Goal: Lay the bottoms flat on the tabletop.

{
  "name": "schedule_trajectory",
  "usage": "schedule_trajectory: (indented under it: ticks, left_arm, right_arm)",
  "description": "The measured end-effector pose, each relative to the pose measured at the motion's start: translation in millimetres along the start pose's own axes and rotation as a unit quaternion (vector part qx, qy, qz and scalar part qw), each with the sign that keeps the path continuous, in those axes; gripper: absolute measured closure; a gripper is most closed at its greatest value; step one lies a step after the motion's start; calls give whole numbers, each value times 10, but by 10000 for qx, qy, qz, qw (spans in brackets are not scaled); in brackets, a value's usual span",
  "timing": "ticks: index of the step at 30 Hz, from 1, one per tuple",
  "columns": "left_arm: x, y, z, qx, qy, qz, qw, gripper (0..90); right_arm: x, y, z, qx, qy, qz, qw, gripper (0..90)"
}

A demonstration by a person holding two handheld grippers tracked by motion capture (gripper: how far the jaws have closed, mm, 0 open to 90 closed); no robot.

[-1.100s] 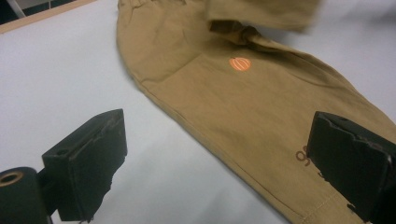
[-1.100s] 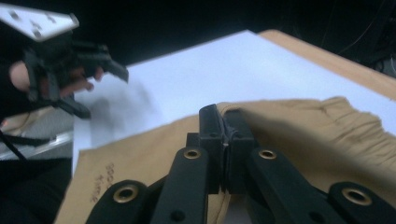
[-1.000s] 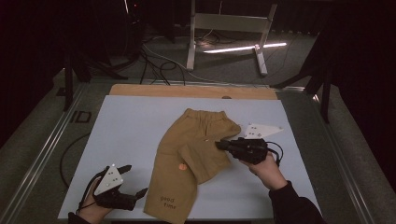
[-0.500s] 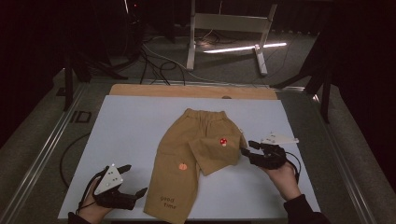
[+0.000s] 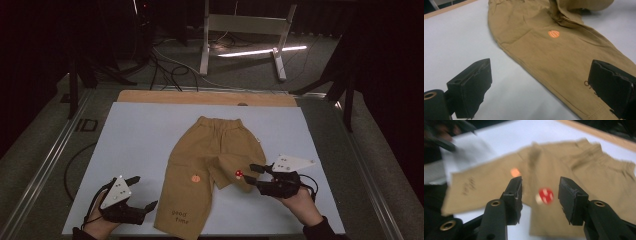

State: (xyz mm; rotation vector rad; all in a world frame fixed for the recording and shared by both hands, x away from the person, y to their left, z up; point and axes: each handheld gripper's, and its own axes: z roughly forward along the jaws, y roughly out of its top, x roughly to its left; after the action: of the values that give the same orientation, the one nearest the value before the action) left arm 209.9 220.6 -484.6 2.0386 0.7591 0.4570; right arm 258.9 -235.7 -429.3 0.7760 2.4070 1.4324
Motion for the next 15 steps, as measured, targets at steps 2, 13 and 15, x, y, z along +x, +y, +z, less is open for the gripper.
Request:
schedule_trajectory:
  ticks: [2,13,15]
  left_arm:
    - [-2,-1,5,-5,-1,-29,10000,62]
    - [-2,4,-2,-18,-10,-4,10000,62]
    - [-1,0,4,-6,-11,-11,10000,62]
  right_arm:
    - [74,42,-19,-187,248,31,9995,545]
    - [373,-278,988,1040,247,-473,9931,548]
    - [360,-331,1095,1213,-87,-644,9905,542]
